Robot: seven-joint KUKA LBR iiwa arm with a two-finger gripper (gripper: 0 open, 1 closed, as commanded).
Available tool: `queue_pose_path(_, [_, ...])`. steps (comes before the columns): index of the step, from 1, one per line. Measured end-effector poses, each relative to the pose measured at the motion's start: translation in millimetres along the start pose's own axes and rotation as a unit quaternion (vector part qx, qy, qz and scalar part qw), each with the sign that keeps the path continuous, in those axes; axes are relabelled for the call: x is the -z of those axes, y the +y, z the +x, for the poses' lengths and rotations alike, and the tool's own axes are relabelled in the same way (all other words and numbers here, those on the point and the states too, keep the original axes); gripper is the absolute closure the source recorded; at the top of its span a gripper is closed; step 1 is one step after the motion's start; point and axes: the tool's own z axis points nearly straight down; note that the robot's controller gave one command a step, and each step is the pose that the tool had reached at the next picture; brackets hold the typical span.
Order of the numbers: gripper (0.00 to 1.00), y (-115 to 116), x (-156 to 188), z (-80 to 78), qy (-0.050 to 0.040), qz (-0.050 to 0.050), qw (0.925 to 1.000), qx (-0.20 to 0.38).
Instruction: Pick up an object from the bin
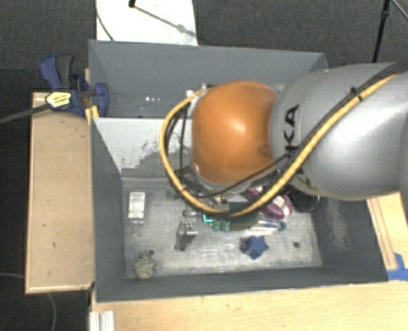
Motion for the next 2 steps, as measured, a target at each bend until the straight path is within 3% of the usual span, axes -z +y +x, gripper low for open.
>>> queue_pose_path(1, [0.00,40,-114,-85.5,-0.0038,0.000,0.9913,0.131])
queue_pose_path(2, [0.00,52,-139,-42.5,-0.0041,0.002,0.9458,0.325])
